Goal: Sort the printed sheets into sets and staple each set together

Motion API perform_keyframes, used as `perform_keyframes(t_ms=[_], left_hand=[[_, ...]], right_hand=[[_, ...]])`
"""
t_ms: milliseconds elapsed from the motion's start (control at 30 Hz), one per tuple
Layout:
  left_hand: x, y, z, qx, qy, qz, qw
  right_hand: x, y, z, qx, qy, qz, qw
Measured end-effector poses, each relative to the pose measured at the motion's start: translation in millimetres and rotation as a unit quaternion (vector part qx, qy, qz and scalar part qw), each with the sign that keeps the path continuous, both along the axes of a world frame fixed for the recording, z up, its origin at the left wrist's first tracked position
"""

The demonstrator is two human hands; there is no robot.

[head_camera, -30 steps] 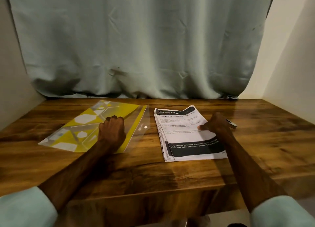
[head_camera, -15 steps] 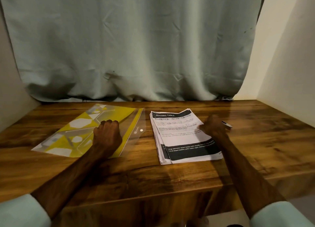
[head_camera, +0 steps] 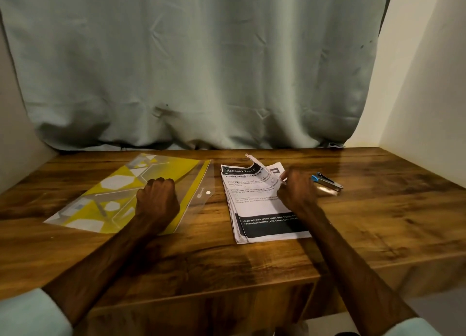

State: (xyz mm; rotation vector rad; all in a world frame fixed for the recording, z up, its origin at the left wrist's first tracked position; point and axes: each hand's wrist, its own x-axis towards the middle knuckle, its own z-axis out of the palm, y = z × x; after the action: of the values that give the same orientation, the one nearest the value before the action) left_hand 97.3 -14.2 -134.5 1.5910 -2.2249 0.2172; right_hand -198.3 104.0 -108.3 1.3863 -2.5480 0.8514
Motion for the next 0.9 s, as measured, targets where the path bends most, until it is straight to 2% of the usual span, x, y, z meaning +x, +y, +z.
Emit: perform_keyframes(t_ms=[267,433,533,667,733,833,900], left_hand=[[3.2,-2.8,0.7,0.001,0.008,0.001,1.000],[8.1,-3.7,6.0,0.014,0.018,0.009,1.000],[7.6,-2.6,6.0,0.013,0.013,0.017,1.000],[4.7,1.3,7.1,0.009,-0.004,0.029,1.000],[4.5,2.4,8.4,0.007,-0.013,0.035,0.999],[4.9,3.6,12.3,0.010,-0.016,0.038,0.999],[7.4,2.3,14.4,0.028,0.014,0.031,0.999]], right_hand=[[-13.5,0.2,23.1,0.024,-0.030,0.046,0.998],[-23.3,4.1,42.1,-0.090,-0.134,0.071,0.984],[-31.5,8.5,42.5,-0.188,-0.285,0.092,0.935],[-27.8,11.1,42.8,-0.256,-0.422,0.108,0.863],[-22.9,8.7,39.4,-0.253,-0.479,0.106,0.834],[-7.6,5.1,32.6,-0.181,-0.542,0.130,0.810],[5.2,4.4,32.1,-0.088,-0.529,0.147,0.831]])
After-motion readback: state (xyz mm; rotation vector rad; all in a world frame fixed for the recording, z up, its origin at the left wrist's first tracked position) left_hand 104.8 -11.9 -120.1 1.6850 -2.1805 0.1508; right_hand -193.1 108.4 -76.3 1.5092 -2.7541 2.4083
